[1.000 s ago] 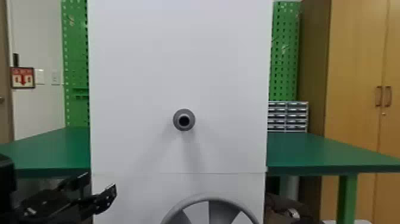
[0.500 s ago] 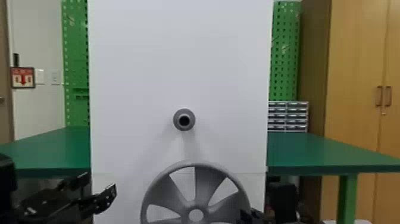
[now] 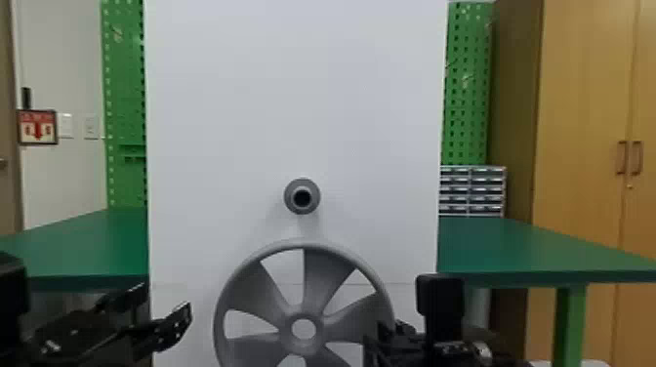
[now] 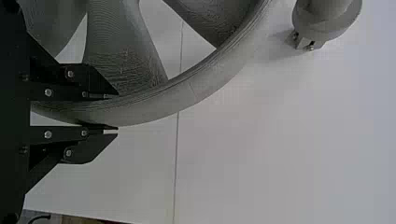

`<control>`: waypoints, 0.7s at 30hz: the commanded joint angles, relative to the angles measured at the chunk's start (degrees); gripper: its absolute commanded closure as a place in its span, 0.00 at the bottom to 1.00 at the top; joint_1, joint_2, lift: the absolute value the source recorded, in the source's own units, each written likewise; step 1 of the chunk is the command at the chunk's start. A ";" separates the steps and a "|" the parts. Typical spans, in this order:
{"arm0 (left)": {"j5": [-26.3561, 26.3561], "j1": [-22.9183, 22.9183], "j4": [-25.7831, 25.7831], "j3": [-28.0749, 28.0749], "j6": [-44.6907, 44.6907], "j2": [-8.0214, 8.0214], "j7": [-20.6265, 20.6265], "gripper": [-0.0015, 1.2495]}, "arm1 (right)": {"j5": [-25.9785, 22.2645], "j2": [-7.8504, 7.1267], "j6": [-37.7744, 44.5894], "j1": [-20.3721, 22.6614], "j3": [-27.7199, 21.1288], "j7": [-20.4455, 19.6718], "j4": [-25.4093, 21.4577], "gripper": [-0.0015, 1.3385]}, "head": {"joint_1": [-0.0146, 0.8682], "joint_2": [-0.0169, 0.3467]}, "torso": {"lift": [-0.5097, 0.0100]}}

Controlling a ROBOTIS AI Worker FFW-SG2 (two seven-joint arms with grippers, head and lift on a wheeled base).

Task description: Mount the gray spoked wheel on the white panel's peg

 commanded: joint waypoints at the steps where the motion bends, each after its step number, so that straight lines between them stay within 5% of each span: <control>1: 0.09 -0.13 0.00 -0.08 0.00 0.00 -0.01 0.31 | -1.04 0.16 0.34 -1.52 0.15 -0.28 -0.05 0.87 | 0.11 0.03 | 0.05; 21: -0.09 -0.40 0.00 -0.87 0.18 0.27 0.52 0.31 | -6.31 1.65 3.59 -7.67 1.11 -10.66 -1.63 0.88 | 0.11 0.03 | 0.05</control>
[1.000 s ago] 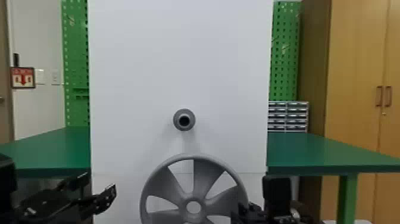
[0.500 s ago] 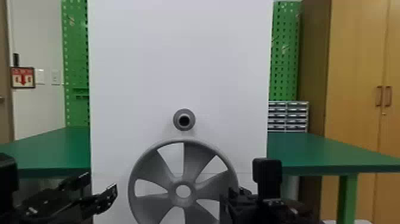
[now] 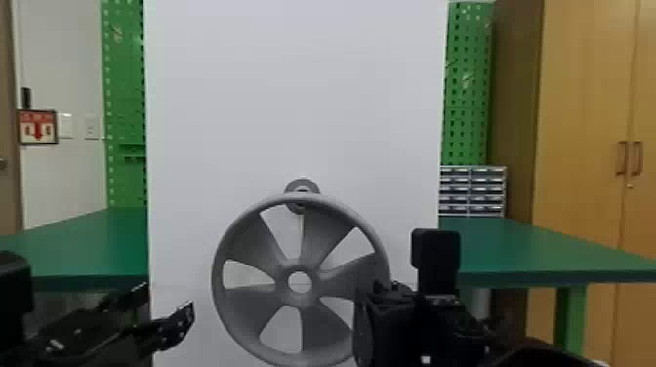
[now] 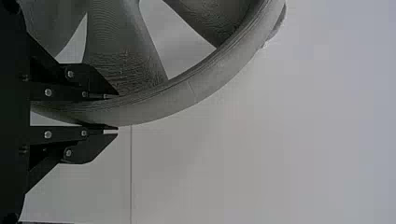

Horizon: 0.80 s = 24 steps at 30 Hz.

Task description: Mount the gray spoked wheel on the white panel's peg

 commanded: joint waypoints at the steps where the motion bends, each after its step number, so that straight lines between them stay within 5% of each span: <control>1: -0.11 -0.15 0.00 -0.36 0.22 0.11 0.09 0.31 | -1.28 0.20 0.87 -1.61 0.30 -1.77 0.00 0.88 | 0.11 0.03 | 0.05; 24: 1.04 -1.38 -0.79 -1.51 1.89 0.37 0.35 0.31 | -5.14 -0.15 2.02 -6.18 -0.40 -5.20 0.79 0.88 | 0.11 0.03 | 0.05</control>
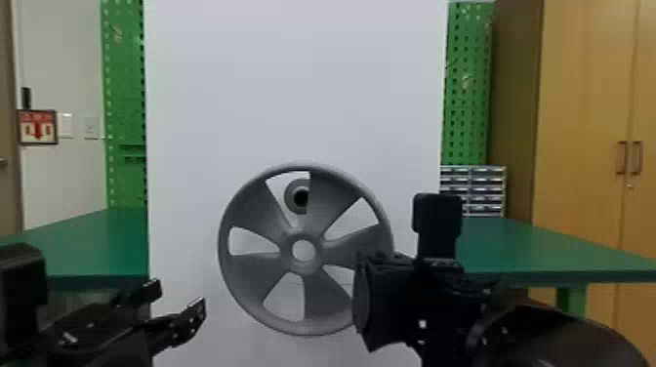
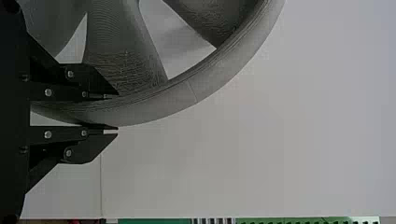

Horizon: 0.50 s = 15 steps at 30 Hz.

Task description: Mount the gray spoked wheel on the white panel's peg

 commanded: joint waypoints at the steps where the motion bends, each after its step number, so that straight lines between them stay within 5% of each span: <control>1: -0.09 -0.06 -0.05 -0.11 0.06 0.08 0.00 0.31 | -0.77 -0.09 0.17 -0.81 -0.25 -0.09 0.09 0.88 | 0.11 0.03 | 0.05; 15: -0.17 -0.41 -0.05 -0.55 0.23 0.52 0.17 0.31 | -4.81 0.35 1.05 -3.45 0.10 -5.54 0.18 0.88 | 0.11 0.03 | 0.05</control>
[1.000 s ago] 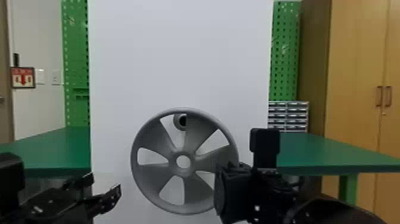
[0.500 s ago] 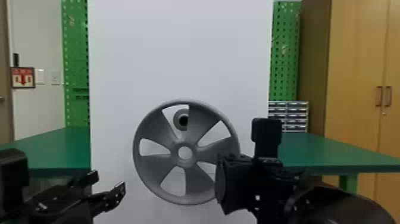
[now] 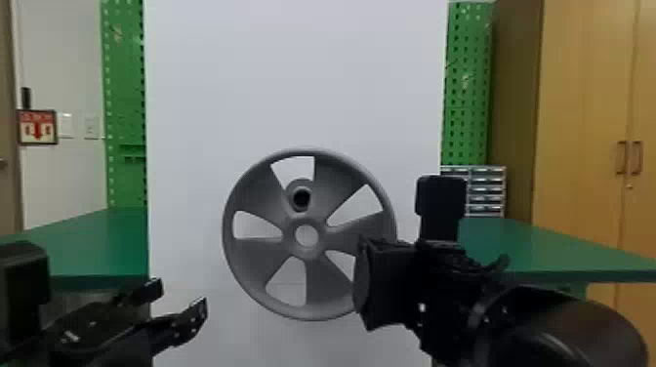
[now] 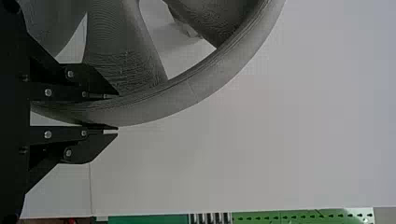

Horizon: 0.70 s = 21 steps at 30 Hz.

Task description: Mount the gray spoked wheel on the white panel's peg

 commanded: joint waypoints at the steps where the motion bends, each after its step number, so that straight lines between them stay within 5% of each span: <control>1: -0.09 -0.18 0.09 -0.29 0.08 0.13 0.03 0.31 | -1.61 0.50 0.11 -1.17 0.30 -1.54 0.07 0.88 | 0.11 0.03 | 0.05; 21: -0.44 -0.79 0.09 -1.35 0.34 0.57 0.47 0.31 | -8.12 1.12 0.37 -5.21 0.74 -6.64 1.47 0.88 | 0.11 0.03 | 0.05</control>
